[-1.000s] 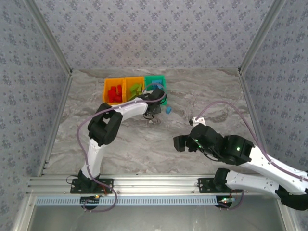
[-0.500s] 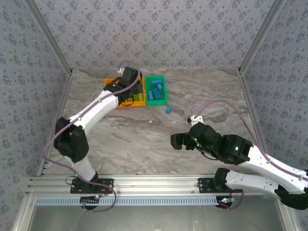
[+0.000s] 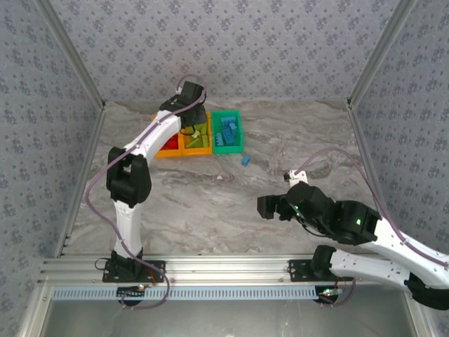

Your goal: Sort the legos into containers by color

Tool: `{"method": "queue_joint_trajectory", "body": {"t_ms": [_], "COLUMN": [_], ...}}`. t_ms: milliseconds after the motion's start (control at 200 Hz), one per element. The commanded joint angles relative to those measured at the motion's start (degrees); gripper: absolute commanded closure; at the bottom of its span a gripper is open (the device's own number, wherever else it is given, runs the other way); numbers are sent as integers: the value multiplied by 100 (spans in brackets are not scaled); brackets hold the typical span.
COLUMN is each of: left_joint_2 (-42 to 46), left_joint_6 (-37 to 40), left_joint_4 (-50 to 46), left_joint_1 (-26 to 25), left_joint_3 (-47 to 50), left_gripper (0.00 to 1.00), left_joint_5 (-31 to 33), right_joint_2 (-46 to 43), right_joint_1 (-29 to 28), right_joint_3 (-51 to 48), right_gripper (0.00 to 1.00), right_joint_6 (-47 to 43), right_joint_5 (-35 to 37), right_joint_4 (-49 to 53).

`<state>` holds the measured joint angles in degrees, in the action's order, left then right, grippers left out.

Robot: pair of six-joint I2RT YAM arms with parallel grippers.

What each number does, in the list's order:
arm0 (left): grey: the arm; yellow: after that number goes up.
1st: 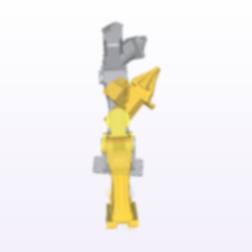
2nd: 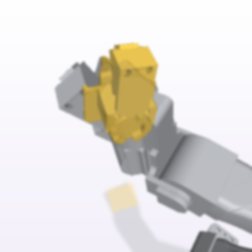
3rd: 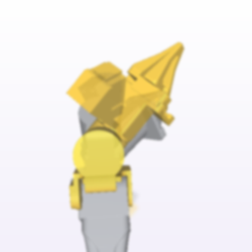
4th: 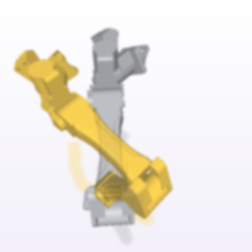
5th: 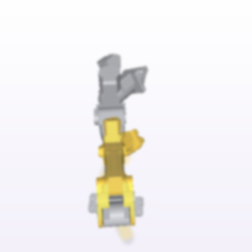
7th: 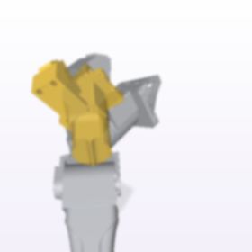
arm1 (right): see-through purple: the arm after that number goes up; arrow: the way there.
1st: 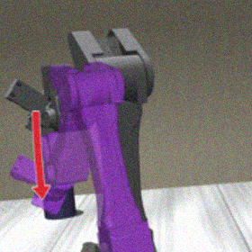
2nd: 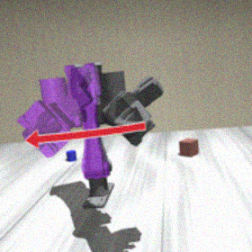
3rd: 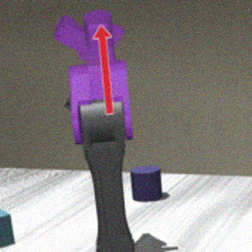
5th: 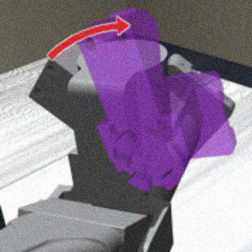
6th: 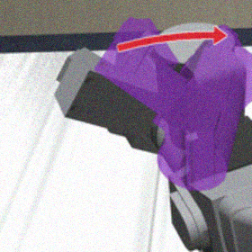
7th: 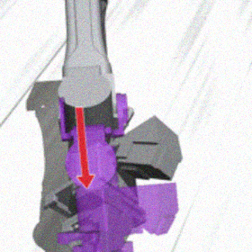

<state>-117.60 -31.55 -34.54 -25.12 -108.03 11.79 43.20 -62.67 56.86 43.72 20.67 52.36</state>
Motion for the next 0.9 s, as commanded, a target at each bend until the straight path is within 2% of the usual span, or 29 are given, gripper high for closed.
{"method": "queue_joint_trajectory", "body": {"t_ms": [0, 135, 255, 380, 500, 595, 725, 894], "left_joint_2": [1200, 2931, 4363, 5662, 6711, 7347, 7923, 8246], "left_joint_6": [-134, -38, 454, 1017, 974, 614, 41, 41], "left_joint_4": [-119, 353, 598, 526, 579, 575, 664, 564], "left_joint_1": [-122, -510, -1037, -1438, -1487, -1491, -1492, -1488], "left_joint_3": [845, 2603, 3969, 5112, 6094, 6680, 7266, 7446], "left_gripper": [54, 54, 54, 46, 37, 30, 12, 6], "left_joint_5": [-285, -396, -708, -1311, -1724, -1700, -1816, -1929], "right_joint_2": [179, 823, 1742, 2842, 3853, 4628, 5595, 6528], "right_joint_1": [-2, 258, 963, 1772, 2202, 2489, 2800, 2971], "right_joint_3": [24, 222, 553, 819, 1036, 1317, 1847, 2424], "right_gripper": [0, 0, 0, 0, 0, 0, 0, 9], "right_joint_6": [-98, -499, -813, -1061, -1230, -1300, -1291, -1261], "right_joint_5": [296, 195, -183, -669, -549, -554, -863, -1088], "right_joint_4": [-129, -588, -907, -1450, -2109, -2591, -2809, -2898]}}
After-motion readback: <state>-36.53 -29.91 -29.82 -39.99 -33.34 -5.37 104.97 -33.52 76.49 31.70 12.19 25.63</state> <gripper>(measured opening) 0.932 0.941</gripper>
